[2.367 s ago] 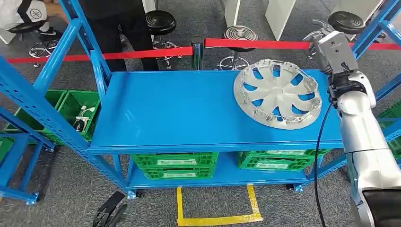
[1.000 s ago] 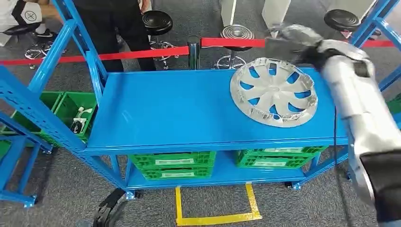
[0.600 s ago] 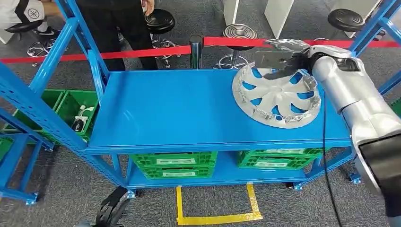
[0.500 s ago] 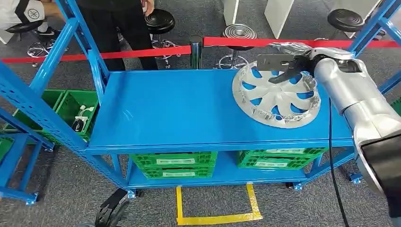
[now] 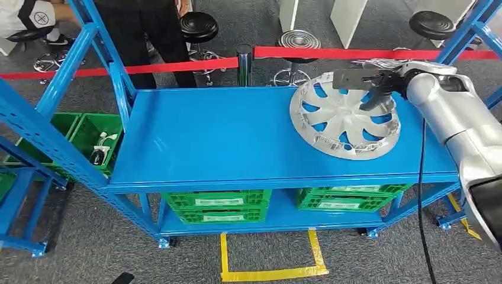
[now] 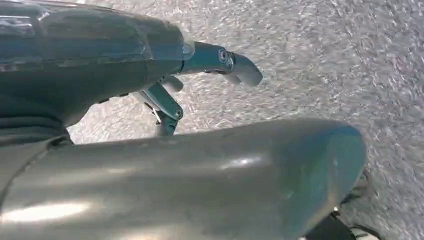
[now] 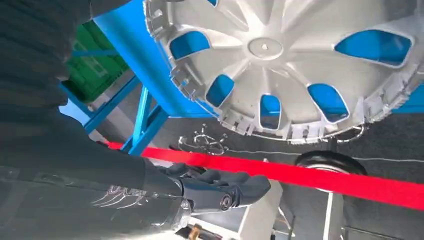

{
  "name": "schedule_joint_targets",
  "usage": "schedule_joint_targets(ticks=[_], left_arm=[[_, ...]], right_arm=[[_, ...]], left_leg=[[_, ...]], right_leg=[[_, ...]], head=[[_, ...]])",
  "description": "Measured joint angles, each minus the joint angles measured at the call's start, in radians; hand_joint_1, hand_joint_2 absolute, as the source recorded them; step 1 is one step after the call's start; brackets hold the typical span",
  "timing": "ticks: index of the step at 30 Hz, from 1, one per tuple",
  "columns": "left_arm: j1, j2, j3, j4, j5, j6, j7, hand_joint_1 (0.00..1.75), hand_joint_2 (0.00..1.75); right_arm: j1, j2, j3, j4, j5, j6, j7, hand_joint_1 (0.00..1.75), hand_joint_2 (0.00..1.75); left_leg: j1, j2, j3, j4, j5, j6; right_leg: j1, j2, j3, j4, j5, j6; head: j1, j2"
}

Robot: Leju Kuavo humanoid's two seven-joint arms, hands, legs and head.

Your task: Take the parts from the cabinet and place them on the table.

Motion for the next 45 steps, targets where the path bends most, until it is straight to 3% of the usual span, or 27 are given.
schedule_joint_targets(ticks=[7, 11, 16, 19, 25, 31, 37, 40, 45], left_arm=[[-0.023, 0.008, 0.005, -0.026, 0.002, -0.013, -0.077, 0.0, 0.0], [-0.054, -0.002, 0.004, -0.024, -0.035, -0.024, -0.085, 0.0, 0.0], [-0.077, -0.009, 0.002, -0.023, -0.097, -0.029, -0.053, 0.0, 0.0], [-0.078, -0.01, 0.001, -0.027, -0.104, -0.026, -0.03, 0.0, 0.0], [-0.079, -0.016, 0.0, -0.035, -0.104, -0.023, -0.023, 0.0, 0.0], [-0.079, -0.028, -0.004, -0.024, -0.086, -0.043, -0.085, 0.0, 0.0], [-0.087, -0.06, -0.009, -0.014, -0.043, -0.056, -0.101, 0.0, 0.0], [-0.087, -0.066, -0.013, -0.011, -0.014, -0.056, -0.111, 0.0, 0.0], [-0.085, -0.069, -0.016, -0.005, 0.036, -0.037, -0.114, 0.0, 0.0]], right_arm=[[-0.042, -0.024, 0.03, 0.001, -0.01, 0.024, -0.016, 0.0, 1.75], [-0.07, -0.043, 0.048, 0.0, -0.025, 0.096, -0.014, 0.0, 1.75], [-0.068, -0.105, 0.079, -0.047, -0.196, 0.206, 0.096, 0.0, 1.75], [-0.055, -0.143, 0.094, -0.09, -0.255, 0.22, 0.14, 0.0, 1.75], [-0.043, -0.191, 0.126, -0.143, -0.33, 0.231, 0.166, 0.0, 1.75], [0.006, -0.235, 0.161, -0.2, -0.443, 0.216, 0.215, 0.0, 1.75], [0.1, -0.241, 0.19, -0.269, -0.491, 0.172, 0.234, 0.0, 1.75], [0.135, -0.235, 0.193, -0.292, -0.462, 0.139, 0.217, 0.0, 1.75], [0.156, -0.211, 0.2, -0.296, -0.386, 0.074, 0.134, 0.0, 1.75]], left_leg=[[0.0, -0.01, 0.0, 0.0, 0.002, -0.001], [0.0, -0.016, 0.0, 0.001, 0.002, -0.001], [0.0, -0.026, -0.001, 0.001, 0.002, -0.002], [0.0, -0.026, -0.001, 0.001, 0.002, -0.002], [0.0, -0.026, 0.0, 0.001, 0.002, -0.002], [0.0, -0.023, 0.0, 0.001, 0.002, -0.002], [0.0, -0.016, 0.0, 0.0, 0.002, -0.002], [0.0, -0.01, 0.0, 0.0, 0.002, -0.002], [0.0, 0.003, 0.0, 0.0, 0.001, -0.002]], right_leg=[[0.0, -0.005, 0.001, 0.0, 0.0, 0.0], [0.0, -0.009, 0.002, 0.0, 0.001, 0.0], [-0.001, -0.015, 0.004, -0.001, 0.0, 0.001], [-0.001, -0.015, 0.004, -0.001, -0.001, 0.001], [0.0, -0.016, 0.004, -0.001, -0.001, 0.001], [0.0, -0.015, 0.004, -0.001, -0.001, 0.001], [0.0, -0.013, 0.004, -0.001, -0.001, 0.001], [0.0, -0.011, 0.004, -0.001, -0.001, 0.001], [0.0, -0.006, 0.003, -0.001, -0.001, 0.0]], head=[[0.001, 0.0], [0.001, 0.0], [0.0, 0.0], [0.002, 0.0], [0.0, 0.0], [0.0, 0.0], [0.001, 0.0], [0.001, 0.0], [0.0, 0.0]])
